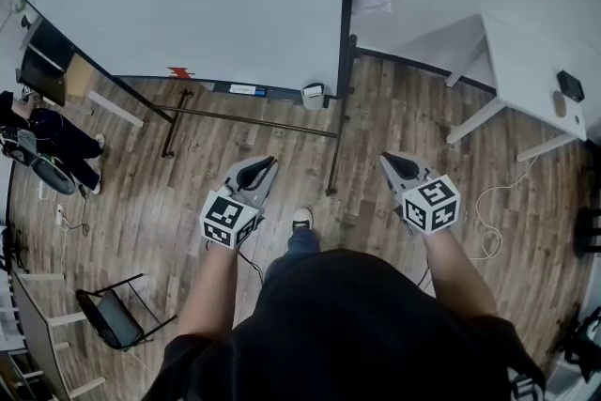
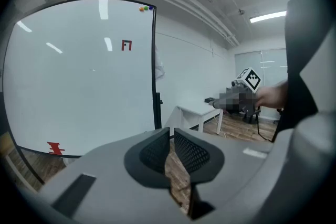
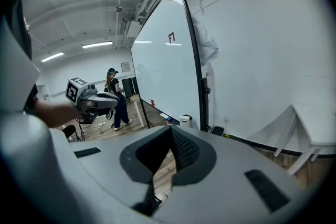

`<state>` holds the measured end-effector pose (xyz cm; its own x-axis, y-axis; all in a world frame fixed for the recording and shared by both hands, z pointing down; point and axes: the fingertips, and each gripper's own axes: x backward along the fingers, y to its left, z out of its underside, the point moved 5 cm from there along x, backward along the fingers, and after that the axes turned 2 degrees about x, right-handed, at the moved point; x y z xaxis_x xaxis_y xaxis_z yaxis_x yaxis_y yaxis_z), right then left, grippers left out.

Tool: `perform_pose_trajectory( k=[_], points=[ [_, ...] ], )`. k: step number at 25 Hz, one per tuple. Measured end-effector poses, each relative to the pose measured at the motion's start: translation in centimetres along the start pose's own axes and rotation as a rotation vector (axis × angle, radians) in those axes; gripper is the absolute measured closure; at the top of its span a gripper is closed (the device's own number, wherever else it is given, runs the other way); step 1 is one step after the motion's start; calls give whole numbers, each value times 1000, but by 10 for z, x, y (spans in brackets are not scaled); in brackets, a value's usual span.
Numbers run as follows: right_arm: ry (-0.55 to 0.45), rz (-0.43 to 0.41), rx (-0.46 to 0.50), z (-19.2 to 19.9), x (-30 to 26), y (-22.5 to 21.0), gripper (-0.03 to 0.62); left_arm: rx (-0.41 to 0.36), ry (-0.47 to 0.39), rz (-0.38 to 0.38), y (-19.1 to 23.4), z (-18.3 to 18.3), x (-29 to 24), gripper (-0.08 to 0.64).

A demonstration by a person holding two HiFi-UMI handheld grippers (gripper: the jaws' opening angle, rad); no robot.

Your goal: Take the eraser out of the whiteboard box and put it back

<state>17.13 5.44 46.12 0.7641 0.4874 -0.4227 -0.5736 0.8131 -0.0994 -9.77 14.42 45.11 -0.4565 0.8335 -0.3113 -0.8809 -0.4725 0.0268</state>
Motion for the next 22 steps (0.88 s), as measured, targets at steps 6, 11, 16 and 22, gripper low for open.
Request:
perform_pose_trajectory(
  k=[6,11,16,22],
  points=[
    [20,5,-7,-4,-21,-4,598,-3,9,22,22,-2,-17,523],
    [42,22,-19,-2,-32,-11,598,-5,19,50,35,-1,-31,523],
    [53,36,-29,-7,-46,-15,598,0,27,72,52,1,-44,523],
    [68,52,-36,-13,-63,-22,598,2,37,99,74,1,-60,523]
  ],
)
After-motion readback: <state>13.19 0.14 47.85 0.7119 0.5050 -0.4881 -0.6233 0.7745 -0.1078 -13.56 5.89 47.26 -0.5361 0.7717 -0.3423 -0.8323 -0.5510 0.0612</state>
